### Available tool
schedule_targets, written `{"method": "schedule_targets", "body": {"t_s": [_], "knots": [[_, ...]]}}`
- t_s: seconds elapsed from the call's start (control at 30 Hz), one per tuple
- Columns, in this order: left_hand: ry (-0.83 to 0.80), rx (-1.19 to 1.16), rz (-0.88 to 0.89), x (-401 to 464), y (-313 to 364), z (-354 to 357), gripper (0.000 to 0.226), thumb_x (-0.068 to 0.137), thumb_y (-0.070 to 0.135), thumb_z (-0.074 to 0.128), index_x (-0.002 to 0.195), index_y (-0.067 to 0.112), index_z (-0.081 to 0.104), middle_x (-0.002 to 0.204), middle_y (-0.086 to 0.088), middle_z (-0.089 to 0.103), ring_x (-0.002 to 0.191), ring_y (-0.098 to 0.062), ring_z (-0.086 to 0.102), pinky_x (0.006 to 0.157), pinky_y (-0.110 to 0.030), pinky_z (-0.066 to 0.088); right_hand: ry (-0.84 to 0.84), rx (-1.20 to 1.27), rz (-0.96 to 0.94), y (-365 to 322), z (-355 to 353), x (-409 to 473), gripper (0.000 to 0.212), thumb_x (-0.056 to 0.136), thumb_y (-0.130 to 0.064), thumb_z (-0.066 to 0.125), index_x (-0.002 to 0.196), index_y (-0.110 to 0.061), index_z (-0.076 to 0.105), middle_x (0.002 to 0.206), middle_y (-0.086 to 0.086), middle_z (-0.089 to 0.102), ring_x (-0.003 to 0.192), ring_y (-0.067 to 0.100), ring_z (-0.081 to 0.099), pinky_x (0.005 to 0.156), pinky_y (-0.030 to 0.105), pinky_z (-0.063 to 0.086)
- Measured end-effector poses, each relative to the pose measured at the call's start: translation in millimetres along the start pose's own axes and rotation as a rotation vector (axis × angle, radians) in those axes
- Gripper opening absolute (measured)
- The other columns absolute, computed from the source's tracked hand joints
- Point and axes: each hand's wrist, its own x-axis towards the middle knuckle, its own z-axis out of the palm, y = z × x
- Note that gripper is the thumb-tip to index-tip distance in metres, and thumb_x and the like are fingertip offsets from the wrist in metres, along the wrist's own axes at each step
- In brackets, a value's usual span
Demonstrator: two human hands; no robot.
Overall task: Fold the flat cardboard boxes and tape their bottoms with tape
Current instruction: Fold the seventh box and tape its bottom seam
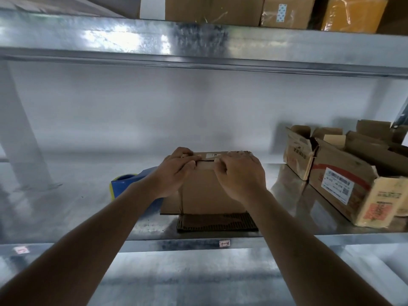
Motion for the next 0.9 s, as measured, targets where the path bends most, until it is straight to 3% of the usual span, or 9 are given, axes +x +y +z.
{"method": "schedule_targets", "body": {"t_s": [0.13, 0.27, 0.43, 0.6, 0.7, 0.8, 0.9], "knots": [[0.06, -0.073, -0.033, -1.8, 4.2, -5.9, 0.041, 0.111, 0.038, 0.04, 0.146, 0.024, 0.057, 0.141, 0.011, 0.048, 0.13, -0.001, 0.046, 0.107, -0.011, 0.033, 0.04, -0.024, 0.007, 3.9, 11.1, -2.1, 0.064, 0.1, -0.05, 0.014, 0.113, -0.03, 0.073, 0.123, -0.007, 0.071, 0.122, 0.021, 0.059, 0.118, 0.046, 0.033], [0.214, -0.018, -0.153, -7.1, -22.7, -20.4, 0.039, 0.11, 0.031, 0.046, 0.147, 0.022, 0.057, 0.139, 0.0, 0.053, 0.124, -0.016, 0.055, 0.105, -0.028, 0.04, 0.054, 0.02, 0.034, 3.8, 10.9, -0.5, 0.061, 0.097, -0.049, 0.017, 0.116, -0.034, 0.073, 0.121, -0.012, 0.07, 0.118, 0.019, 0.059, 0.111, 0.043, 0.038], [0.066, 0.365, -0.396, -20.0, -50.6, -29.4, 0.043, 0.097, 0.032, 0.061, 0.139, 0.027, 0.056, 0.134, -0.012, 0.047, 0.12, -0.035, 0.054, 0.099, -0.047, 0.05, 0.081, 0.028, 0.059, 2.5, 16.2, 1.4, 0.062, 0.095, -0.049, 0.018, 0.122, -0.036, 0.072, 0.123, -0.013, 0.07, 0.119, 0.017, 0.059, 0.11, 0.042, 0.037], [0.048, 0.564, -0.517, -30.7, -69.2, -30.1, 0.063, 0.088, 0.05, 0.071, 0.138, 0.02, 0.046, 0.128, -0.015, 0.049, 0.113, -0.038, 0.055, 0.094, -0.047, 0.049, 0.102, 0.028, 0.08, -2.5, 21.3, 2.3, 0.057, 0.096, -0.047, 0.023, 0.12, -0.034, 0.073, 0.122, -0.01, 0.072, 0.118, 0.02, 0.061, 0.109, 0.043, 0.038], [0.028, 0.669, -0.55, -32.6, -73.6, -35.2, 0.058, 0.088, 0.061, 0.069, 0.12, 0.019, 0.046, 0.114, -0.005, 0.061, 0.102, -0.029, 0.061, 0.087, -0.044, 0.044, 0.123, 0.032, 0.086, -3.8, 23.0, 4.2, 0.054, 0.097, -0.046, 0.027, 0.118, -0.034, 0.074, 0.121, -0.01, 0.072, 0.116, 0.02, 0.063, 0.109, 0.042, 0.039], [-0.031, 0.652, -0.62, -37.3, -82.1, -42.3, 0.05, 0.088, 0.067, 0.065, 0.102, 0.022, 0.047, 0.099, 0.001, 0.062, 0.093, -0.024, 0.058, 0.086, -0.042, 0.044, 0.123, 0.039, 0.088, -6.2, 24.6, 4.2, 0.052, 0.097, -0.046, 0.027, 0.116, -0.034, 0.074, 0.12, -0.011, 0.073, 0.114, 0.019, 0.063, 0.109, 0.041, 0.04], [-0.042, 0.526, -0.595, -43.0, -97.2, -46.0, 0.047, 0.087, 0.067, 0.068, 0.097, 0.023, 0.056, 0.088, 0.003, 0.061, 0.085, -0.021, 0.06, 0.081, -0.039, 0.052, 0.129, 0.061, 0.09, -6.5, 24.5, 4.3, 0.051, 0.096, -0.046, 0.029, 0.114, -0.035, 0.075, 0.118, -0.012, 0.073, 0.113, 0.018, 0.063, 0.109, 0.041, 0.04]]}}
